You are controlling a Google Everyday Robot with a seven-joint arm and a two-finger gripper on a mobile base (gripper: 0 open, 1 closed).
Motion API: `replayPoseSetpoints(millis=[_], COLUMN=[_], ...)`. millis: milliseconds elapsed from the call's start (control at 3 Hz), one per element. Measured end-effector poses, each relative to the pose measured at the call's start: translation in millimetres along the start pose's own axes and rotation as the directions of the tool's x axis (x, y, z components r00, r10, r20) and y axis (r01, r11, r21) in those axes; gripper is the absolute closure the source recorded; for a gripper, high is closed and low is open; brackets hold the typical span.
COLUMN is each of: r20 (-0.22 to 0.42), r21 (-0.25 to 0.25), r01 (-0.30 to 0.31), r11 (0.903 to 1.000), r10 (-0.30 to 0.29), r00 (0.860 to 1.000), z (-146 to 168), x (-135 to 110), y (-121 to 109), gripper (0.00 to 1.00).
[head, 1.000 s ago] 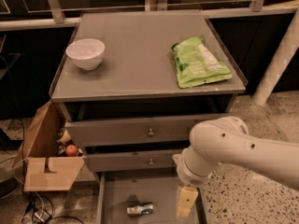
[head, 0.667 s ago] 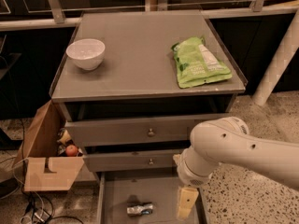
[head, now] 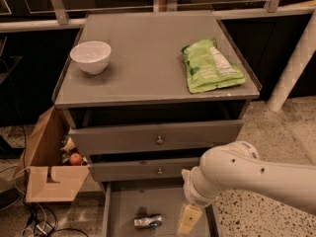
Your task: Pick redbull can from bottom drawer and place on counter
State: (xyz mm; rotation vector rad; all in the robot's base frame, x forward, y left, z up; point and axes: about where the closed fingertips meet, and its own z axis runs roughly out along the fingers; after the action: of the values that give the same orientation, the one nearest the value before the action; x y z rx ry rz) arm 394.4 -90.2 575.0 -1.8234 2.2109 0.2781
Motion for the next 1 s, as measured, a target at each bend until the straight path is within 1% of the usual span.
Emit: replayPoseSetpoints(millis=[333,667,1000], r20=[0.047,0.093,0.094], r21=[0.047,0.039,0.037], r01=[-0.006,-0.01,-0.009], r11=[0.9989,0.9992,0.9993], r10=[0.004,0.007,0.005], r00=[0.999,0.996,0.996], z=[18,29,30], x=[-8,-14,-14], y=[-10,-17,-17], gripper=[0.0,0.0,0.0])
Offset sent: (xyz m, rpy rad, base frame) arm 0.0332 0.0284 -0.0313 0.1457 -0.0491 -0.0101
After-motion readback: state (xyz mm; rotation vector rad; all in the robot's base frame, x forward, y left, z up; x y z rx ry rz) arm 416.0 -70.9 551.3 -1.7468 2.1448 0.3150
